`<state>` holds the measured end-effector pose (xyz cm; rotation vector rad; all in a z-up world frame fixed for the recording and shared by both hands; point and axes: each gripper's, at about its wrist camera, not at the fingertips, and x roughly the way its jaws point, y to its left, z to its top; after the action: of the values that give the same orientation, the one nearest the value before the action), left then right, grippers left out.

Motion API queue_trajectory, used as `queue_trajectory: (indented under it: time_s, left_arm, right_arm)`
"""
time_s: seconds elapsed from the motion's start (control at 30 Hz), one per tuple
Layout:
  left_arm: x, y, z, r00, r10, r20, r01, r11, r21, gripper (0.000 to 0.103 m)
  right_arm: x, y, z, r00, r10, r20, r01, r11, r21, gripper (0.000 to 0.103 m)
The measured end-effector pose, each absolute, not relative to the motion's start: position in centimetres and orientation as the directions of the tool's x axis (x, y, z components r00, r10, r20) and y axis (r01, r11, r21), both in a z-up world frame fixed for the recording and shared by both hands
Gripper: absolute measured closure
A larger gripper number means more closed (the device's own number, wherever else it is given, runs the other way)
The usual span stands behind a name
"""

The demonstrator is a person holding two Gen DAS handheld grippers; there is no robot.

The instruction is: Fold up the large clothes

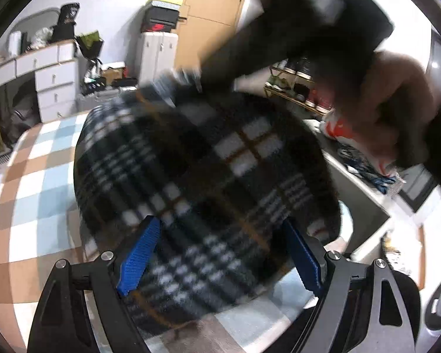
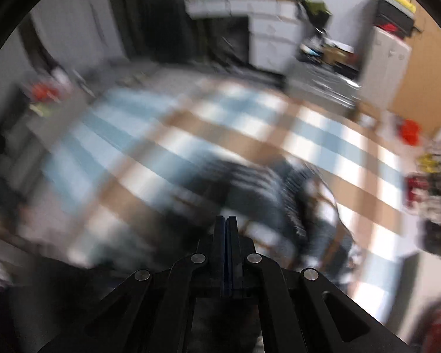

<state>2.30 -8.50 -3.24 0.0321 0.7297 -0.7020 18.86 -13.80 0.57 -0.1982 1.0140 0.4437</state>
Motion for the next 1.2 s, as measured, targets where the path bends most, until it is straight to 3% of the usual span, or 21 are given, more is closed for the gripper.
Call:
queue_trajectory:
  time_s: [0.07,0.2,0.53,0.73,0.93,1.2]
  left_arm:
    - [2.1,-8.3,-2.9,0.504,-0.612,-0.61,0.624,0.746,-0.233,0.021]
    - [1.5,-7.6,-1.9,0.482,-0.641,-0.597,0.649,0.719,-0.248,0.021]
    - [4.6,-3.3,-2.0,0.522,-0.654,-0.548,0.471,0.757,-0.454,0.021]
    - [6.0,-2.1,-2.3,0.54,-0.623,-0.566,0.387,0.781,-0.49,0.021]
    - [6.9,-2.9,-0.1,0.561,-0.609,-0.56,0.397,0.792,-0.464,0.021]
    - [6.9,-6.0,-0.7,0.606,-0.465,-0.646,0.415,0.877,-0.242,0.021]
  right_arm:
    - [20.0,-17.1,-1.7,0.435,0.289,-0.853,-0.358,0.925,0.131,0.103]
    - [19.1,-20.6,-3.9,0.479,0.428,-0.767,-0.339,0.896,0.288,0.103]
    - [18.3,-22.6,-5.8,0.577,0.49,-0.654,-0.313,0.872,0.377,0.103]
    - [16.4,-21.7,-1.8,0.584,0.492,-0.645,-0.336,0.87,0.36,0.103]
    - [11.7,-21.2,2.4,0.603,0.455,-0.655,-0.323,0.89,0.321,0.102]
    - [6.2,-20.2,0.5,0.672,0.33,-0.663,-0.239,0.944,0.228,0.102]
